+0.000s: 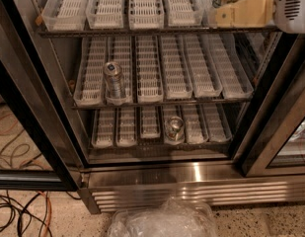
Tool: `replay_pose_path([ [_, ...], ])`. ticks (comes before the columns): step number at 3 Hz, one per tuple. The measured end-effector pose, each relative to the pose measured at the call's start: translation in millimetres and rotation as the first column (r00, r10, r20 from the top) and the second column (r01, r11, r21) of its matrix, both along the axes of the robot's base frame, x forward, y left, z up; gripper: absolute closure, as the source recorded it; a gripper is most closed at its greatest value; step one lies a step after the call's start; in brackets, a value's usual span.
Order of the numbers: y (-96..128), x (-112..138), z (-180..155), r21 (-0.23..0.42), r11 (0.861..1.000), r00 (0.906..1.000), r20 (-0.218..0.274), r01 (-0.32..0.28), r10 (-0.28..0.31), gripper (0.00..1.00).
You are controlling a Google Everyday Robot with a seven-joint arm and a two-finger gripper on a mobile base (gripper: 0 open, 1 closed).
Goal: Pick 7up can from top shelf of fridge
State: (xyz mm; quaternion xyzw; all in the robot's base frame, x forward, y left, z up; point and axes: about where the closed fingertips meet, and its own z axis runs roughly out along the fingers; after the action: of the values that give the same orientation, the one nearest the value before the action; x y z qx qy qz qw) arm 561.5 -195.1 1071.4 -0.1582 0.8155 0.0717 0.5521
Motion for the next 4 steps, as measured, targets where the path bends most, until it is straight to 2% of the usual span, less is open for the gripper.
replay_pose_path([
  [1, 5, 10, 18, 0.078, 0.995, 0.9962, 0.063, 0.054, -0.059, 0.00],
  [2, 11, 21, 24, 0.121, 0.988, 0.9896, 0.100, 0.090, -0.103, 0.00],
  [4, 9, 35, 33, 0.128, 0.978, 0.9707, 0.155, 0.165, -0.184, 0.00],
])
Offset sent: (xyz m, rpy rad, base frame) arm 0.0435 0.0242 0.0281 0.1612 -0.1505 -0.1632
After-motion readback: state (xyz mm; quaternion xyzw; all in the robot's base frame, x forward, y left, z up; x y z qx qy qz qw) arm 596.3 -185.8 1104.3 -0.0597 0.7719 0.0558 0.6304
